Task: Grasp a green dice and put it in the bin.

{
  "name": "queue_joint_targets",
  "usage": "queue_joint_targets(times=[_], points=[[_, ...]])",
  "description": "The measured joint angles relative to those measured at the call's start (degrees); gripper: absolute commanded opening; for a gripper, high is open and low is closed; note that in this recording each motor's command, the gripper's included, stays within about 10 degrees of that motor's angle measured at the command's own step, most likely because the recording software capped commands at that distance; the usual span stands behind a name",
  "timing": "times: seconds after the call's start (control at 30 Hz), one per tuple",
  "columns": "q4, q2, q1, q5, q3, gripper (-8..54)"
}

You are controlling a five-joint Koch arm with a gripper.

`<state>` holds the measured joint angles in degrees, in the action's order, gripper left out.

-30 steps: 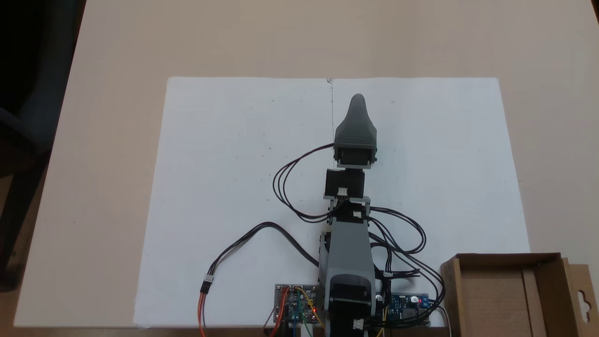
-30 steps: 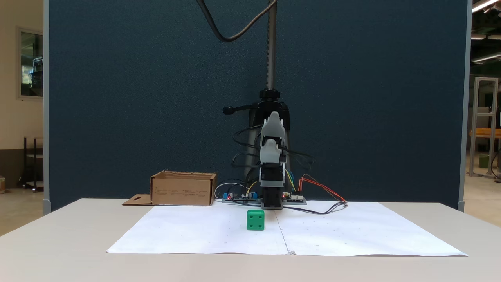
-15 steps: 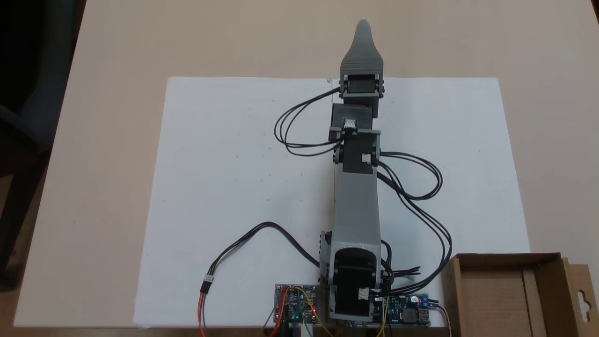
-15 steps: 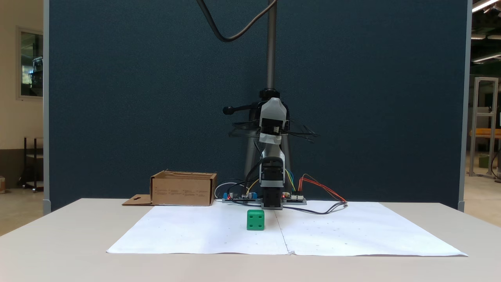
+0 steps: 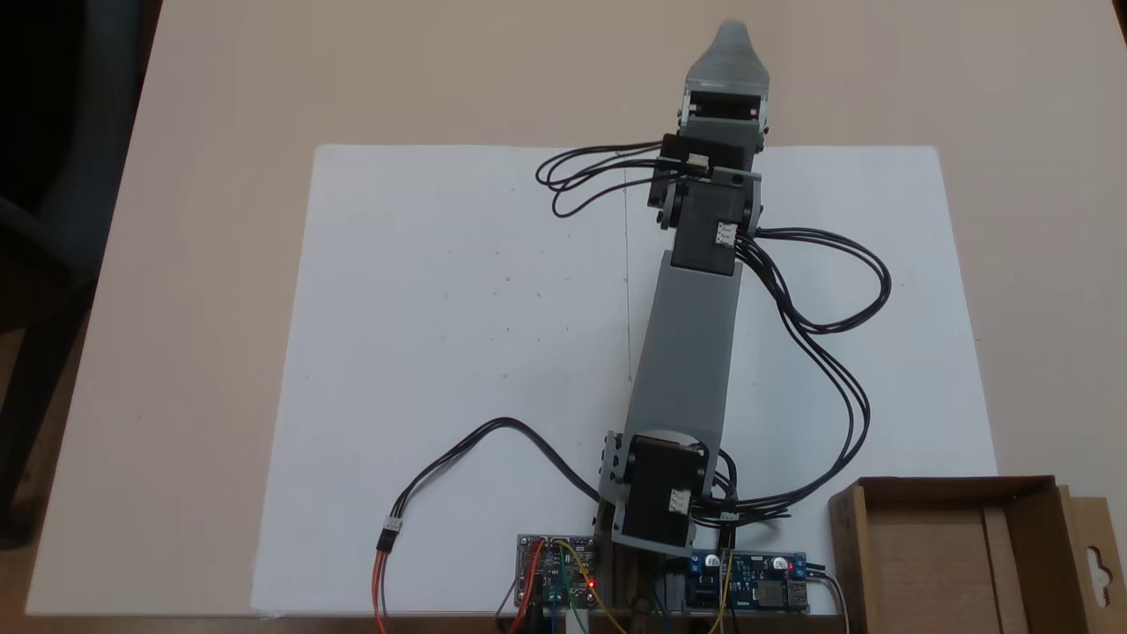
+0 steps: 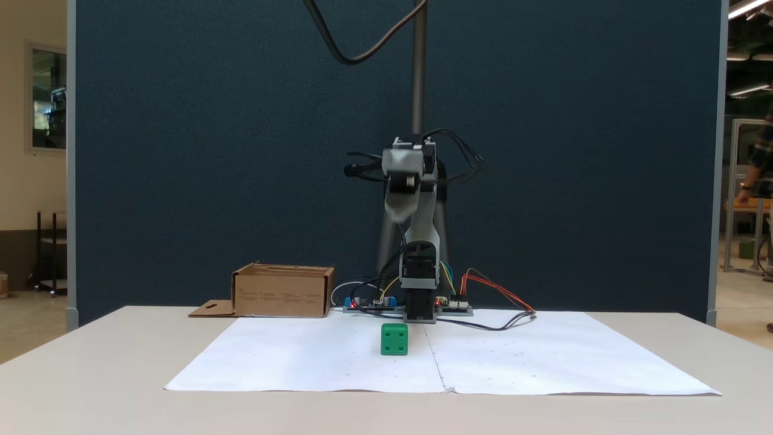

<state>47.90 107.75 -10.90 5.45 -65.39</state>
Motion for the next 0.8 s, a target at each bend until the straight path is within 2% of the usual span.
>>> queue_joint_targets(times=[0.53, 0.8], points=[[46.32, -2.11, -7.82, 0.00, 0.00, 43.1], [54.49, -5.54, -8.09, 1.23, 0.00, 44.5]])
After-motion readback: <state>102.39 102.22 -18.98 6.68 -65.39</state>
